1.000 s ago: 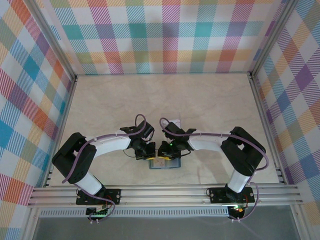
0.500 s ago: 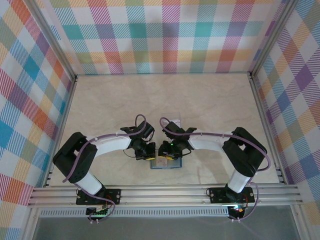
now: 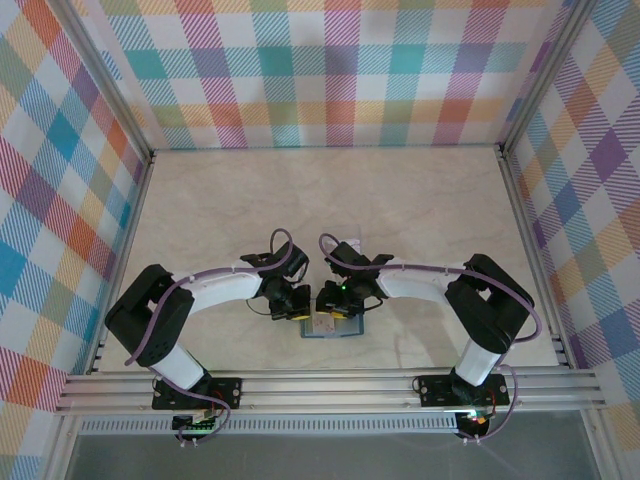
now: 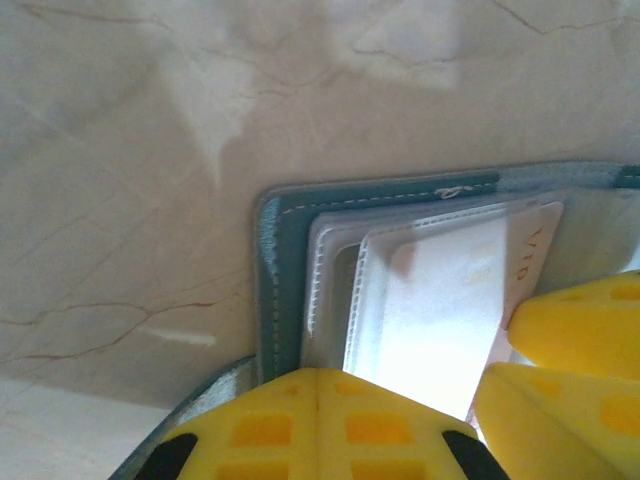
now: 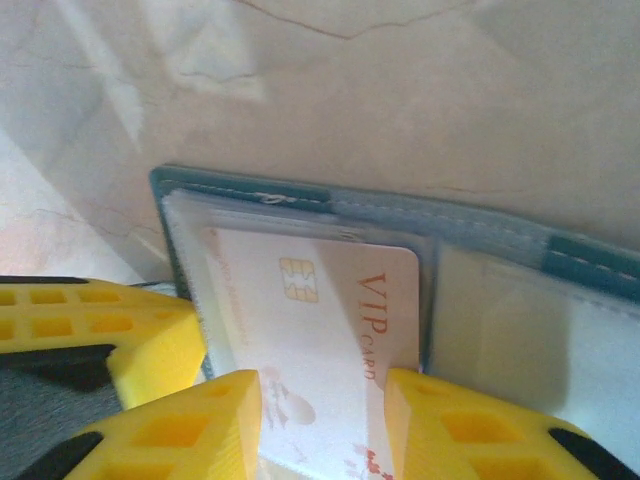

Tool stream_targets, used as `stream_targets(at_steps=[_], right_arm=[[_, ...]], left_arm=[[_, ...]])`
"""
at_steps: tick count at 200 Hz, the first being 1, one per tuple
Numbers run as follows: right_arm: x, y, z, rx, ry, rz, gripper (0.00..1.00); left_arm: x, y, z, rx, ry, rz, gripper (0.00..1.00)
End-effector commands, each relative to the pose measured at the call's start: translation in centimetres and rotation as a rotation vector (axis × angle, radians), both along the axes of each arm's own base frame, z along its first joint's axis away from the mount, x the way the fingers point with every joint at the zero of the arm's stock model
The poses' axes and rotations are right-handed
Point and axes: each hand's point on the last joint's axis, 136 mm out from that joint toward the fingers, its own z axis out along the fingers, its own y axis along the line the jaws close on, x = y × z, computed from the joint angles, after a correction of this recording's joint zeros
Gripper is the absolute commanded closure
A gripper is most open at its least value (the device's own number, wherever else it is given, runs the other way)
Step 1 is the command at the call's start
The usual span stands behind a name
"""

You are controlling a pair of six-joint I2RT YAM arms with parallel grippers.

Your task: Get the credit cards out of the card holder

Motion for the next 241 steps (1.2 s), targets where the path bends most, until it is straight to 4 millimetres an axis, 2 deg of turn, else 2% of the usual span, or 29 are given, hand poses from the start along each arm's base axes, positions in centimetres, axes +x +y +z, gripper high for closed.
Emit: stream_targets(at_steps=[1,19,47,79,124,150,197,241], right_arm=[[0.2,1.5,0.9,0.08,-0.004,0.039,0.61],[0.1,2.0,1.3,0.101,-0.005,0.058,0.62],[0.1,1.2,1.8,0.074,-0.023,0.05,0.62],[0.0,-1.0,1.4,-0.034,-0.032,0.034,0.62],[0.0,-1.6,1.2,-0.05,-0.037,0.032,0.64],[0.0,-1.5,0.9,-0.046,-0.032,0.041,0.65],[0.0,-1.8,-0.1,-0.056,-0.014,0.053,0.65],[-0.1,-1.6,-1.1,-0.036,0.008,0.064,0.66]], left_arm=[[-0.6,2.3,0.1,0.074,-0.002,-0.001,0.95],[-0.7,3.0,0.3,0.08,-0.008,0.008,0.95],[-0.7,2.9,0.8,0.064,-0.012,0.008,0.95],[-0.3,1.0,1.8,-0.007,-0.019,0.003,0.95],[0.0,-1.7,1.8,-0.045,-0.008,-0.025,0.95],[-0.1,-2.3,1.2,-0.051,0.007,-0.032,0.95],[-0.5,-1.2,-0.7,0.024,0.04,-0.032,0.95],[-1.0,0.0,-1.7,0.092,0.063,-0.045,0.95]])
